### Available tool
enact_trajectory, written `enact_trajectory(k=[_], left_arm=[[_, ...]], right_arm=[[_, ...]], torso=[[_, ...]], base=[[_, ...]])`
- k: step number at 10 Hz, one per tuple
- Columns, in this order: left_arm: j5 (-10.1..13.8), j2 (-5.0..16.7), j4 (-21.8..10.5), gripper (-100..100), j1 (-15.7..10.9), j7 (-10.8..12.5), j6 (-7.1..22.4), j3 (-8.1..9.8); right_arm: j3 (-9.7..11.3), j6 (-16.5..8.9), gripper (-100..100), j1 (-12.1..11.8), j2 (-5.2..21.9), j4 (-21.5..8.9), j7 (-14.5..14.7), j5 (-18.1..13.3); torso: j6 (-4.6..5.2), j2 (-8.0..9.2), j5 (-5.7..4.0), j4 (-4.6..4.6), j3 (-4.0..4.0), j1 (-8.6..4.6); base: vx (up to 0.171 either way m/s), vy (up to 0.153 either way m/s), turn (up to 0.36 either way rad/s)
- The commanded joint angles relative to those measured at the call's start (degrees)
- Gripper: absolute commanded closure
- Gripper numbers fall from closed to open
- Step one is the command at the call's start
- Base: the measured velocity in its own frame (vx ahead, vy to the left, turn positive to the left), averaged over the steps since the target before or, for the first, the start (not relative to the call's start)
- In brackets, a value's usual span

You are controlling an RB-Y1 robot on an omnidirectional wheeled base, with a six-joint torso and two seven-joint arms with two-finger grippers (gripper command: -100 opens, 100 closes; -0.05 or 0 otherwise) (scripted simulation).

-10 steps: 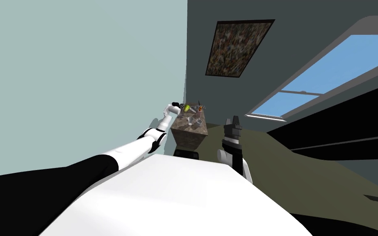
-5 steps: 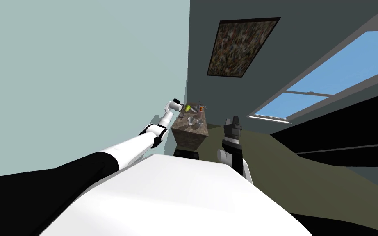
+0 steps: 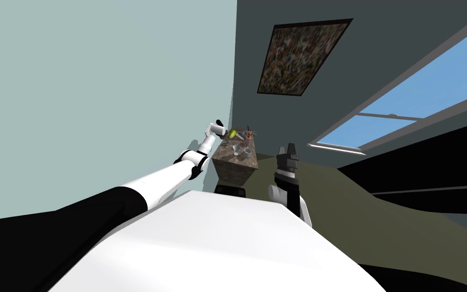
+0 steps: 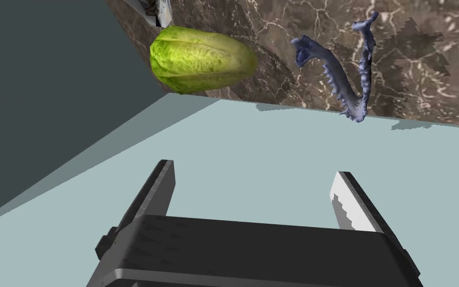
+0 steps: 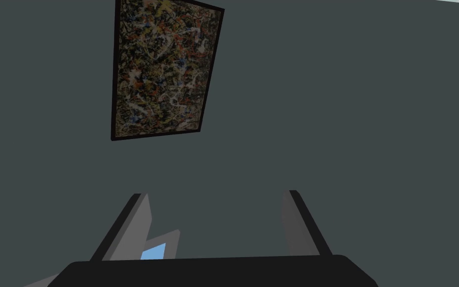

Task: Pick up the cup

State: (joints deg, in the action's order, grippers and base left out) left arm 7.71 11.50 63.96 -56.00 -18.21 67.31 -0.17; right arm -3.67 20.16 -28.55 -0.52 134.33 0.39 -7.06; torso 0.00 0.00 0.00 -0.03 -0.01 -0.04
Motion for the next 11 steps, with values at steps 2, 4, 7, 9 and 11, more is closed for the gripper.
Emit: enact_trajectory(k=[2,4,7,9,11], left_arm=[[0.18,-0.76,-2.83,-100,-2.11,-2.14,3.84,0.74],[0.37,-1.53,-5.15,-100,-3.78,-3.91,6.41,1.4],[0.67,-3.54,-9.3,-100,-6.49,-7.15,10.93,2.62],[0.79,-4.79,-11.11,-100,-7.53,-8.58,12.87,3.16],[0.89,-6.24,-12.74,-100,-8.35,-9.86,14.58,3.65]], right_arm=[[0.0,0.0,0,0.0,0.0,0.0,0.0,0.0],[0.0,0.0,0,0.0,0.0,0.0,0.0,0.0],[0.0,0.0,0,0.0,0.0,0.0,0.0,0.0],[0.0,0.0,0,0.0,0.0,0.0,0.0,0.0],[0.0,0.0,0,0.0,0.0,0.0,0.0,0.0]], torso=[[0.0,0.01,0.0,0.0,0.01,-0.01],[-0.01,0.01,0.0,0.0,0.01,-0.01],[0.0,0.01,-0.01,0.0,0.01,-0.03],[0.0,0.02,-0.01,0.0,0.01,-0.02],[0.0,0.02,0.0,0.0,0.01,-0.02]], base=[[0.001,-0.012,0.03],[0.002,-0.012,0.037],[0.003,-0.015,0.038],[0.0,-0.012,0.022],[0.0,-0.011,0.022]])
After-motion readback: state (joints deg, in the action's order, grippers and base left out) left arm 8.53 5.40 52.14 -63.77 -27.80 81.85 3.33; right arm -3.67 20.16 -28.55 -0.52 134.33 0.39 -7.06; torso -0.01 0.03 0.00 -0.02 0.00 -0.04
